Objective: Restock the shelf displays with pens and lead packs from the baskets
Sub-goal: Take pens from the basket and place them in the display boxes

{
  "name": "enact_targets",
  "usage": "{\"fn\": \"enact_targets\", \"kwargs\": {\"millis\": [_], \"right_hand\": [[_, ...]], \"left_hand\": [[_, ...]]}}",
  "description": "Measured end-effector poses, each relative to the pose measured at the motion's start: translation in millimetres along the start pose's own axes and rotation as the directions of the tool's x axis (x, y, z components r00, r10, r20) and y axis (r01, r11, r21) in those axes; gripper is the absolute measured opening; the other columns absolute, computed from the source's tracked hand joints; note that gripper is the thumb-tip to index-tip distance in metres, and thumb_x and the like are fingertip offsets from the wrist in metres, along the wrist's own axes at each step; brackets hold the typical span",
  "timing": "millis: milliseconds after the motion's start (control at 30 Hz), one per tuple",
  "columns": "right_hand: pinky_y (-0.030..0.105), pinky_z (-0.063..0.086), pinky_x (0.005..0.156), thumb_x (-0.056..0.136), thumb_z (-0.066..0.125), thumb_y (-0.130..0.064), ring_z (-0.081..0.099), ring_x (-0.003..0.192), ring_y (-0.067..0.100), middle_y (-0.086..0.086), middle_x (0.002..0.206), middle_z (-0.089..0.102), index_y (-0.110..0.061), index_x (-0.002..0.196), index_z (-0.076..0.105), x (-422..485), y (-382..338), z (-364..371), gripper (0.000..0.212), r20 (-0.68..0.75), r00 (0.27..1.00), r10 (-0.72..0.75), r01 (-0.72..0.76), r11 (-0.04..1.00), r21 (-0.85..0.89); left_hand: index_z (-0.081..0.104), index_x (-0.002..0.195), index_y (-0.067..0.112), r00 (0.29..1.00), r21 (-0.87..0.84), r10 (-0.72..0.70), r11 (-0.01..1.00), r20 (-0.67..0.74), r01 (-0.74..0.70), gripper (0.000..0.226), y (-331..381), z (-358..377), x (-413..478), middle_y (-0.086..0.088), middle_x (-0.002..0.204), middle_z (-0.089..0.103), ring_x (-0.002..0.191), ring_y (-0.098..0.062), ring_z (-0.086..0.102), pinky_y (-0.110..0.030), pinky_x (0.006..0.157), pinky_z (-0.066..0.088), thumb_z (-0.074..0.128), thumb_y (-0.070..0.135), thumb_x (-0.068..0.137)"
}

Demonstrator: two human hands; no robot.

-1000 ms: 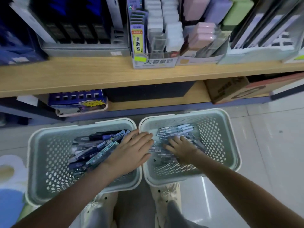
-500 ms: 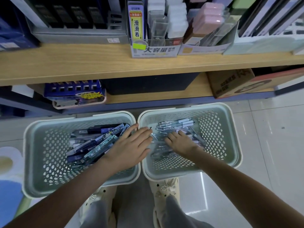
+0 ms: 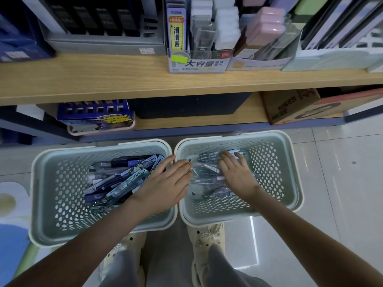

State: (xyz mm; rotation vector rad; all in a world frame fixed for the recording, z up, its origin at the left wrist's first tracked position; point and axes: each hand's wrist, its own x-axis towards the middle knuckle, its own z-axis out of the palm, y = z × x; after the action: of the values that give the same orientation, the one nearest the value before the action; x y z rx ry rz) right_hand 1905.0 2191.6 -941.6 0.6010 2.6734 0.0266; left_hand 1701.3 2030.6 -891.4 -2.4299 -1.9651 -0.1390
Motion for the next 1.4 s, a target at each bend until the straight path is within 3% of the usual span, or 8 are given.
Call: {"fn": "enact_targets", "kwargs": {"millis": [367,567,767,967,1167,1233,1300,1400], "right_hand": [[0.032,0.040,0.091,0.092,0.050,-0.009,0.054,0.103,0.025,0.009,0.113,0.056,-0.007,0.121,0.046,2,2,-11,0.029,0.002,0.996,0.092,-0.086,0.923,0.375],[0.036,0.051,0.075,0.076,0.059,0.011,0.059,0.087,0.028,0.015,0.102,0.060,0.000,0.116,0.051,-1,-3,-23,0.043,-0.027,0.999,0.042,-0.031,0.943,0.331],[0.030,0.039,0.088,0.091,0.045,0.003,0.052,0.101,0.025,0.012,0.113,0.055,-0.001,0.122,0.047,-7,0,-61,0.032,-0.092,0.982,0.162,-0.096,0.865,0.493],[0.029,0.036,0.059,0.091,0.053,-0.002,0.050,0.075,0.021,0.011,0.101,0.053,-0.008,0.111,0.041,-18,5,-96,0.024,-0.002,0.958,0.288,-0.182,0.610,0.772],[0.018,0.048,0.073,0.100,0.044,-0.008,0.058,0.087,0.010,0.003,0.105,0.054,-0.020,0.146,0.027,-27,-16,-142,0.050,0.001,0.975,0.220,-0.024,0.104,0.994],[0.007,0.039,0.092,0.101,0.041,-0.011,0.050,0.111,-0.009,-0.014,0.123,0.049,-0.042,0.137,0.033,-29,-29,-156,0.048,-0.067,0.979,0.191,0.060,0.042,0.997],[0.022,0.035,0.108,0.100,0.042,-0.021,0.044,0.119,-0.002,-0.013,0.123,0.046,-0.031,0.132,0.044,-25,-38,-157,0.033,-0.058,0.974,0.221,0.061,-0.006,0.998],[0.036,0.055,0.079,0.101,0.044,-0.023,0.062,0.095,0.016,0.006,0.104,0.058,-0.013,0.117,0.049,-19,-43,-152,0.020,0.085,0.964,0.251,-0.037,-0.191,0.981]], "left_hand": [[0.066,0.115,0.009,1.000,-0.073,-0.020,0.997,0.016,0.021,0.054,0,-1,1,-0.009,0.121,0.065,0.119,-0.023,0.056,-0.045,0.111,0.028,0.017,0.030,0.105],[0.069,0.107,0.011,0.999,-0.116,-0.025,0.993,-0.036,0.021,0.048,-1,-1,3,-0.007,0.116,0.067,0.115,-0.022,0.058,-0.044,0.109,0.030,0.024,0.030,0.105],[0.068,0.104,0.011,0.988,-0.286,-0.147,0.949,-0.040,0.129,0.037,4,-11,8,-0.005,0.109,0.068,0.111,-0.020,0.057,-0.040,0.108,0.030,0.036,0.030,0.100],[0.047,0.135,0.012,0.870,-0.644,-0.428,0.599,0.244,0.476,0.056,12,-51,19,-0.002,0.135,0.047,0.122,-0.014,0.042,-0.016,0.099,0.025,0.040,0.051,0.095],[0.030,0.141,0.023,0.813,-0.815,-0.294,0.152,0.502,0.559,0.080,20,-62,38,0.011,0.146,0.036,0.136,-0.006,0.033,-0.028,0.115,0.026,0.070,0.049,0.076],[0.025,0.140,0.025,0.813,-0.818,-0.202,0.083,0.546,0.569,0.089,22,-61,47,0.013,0.143,0.037,0.135,-0.005,0.035,-0.030,0.116,0.028,0.072,0.056,0.071],[0.018,0.138,0.034,0.818,-0.823,-0.126,0.026,0.561,0.568,0.088,25,-61,54,0.014,0.142,0.037,0.133,-0.003,0.038,-0.032,0.114,0.033,0.074,0.055,0.074],[0.013,0.138,0.040,0.826,-0.829,-0.097,-0.139,0.556,0.542,0.074,25,-58,56,0.001,0.141,0.046,0.114,-0.012,0.057,-0.037,0.101,0.048,0.066,0.029,0.088]]}}
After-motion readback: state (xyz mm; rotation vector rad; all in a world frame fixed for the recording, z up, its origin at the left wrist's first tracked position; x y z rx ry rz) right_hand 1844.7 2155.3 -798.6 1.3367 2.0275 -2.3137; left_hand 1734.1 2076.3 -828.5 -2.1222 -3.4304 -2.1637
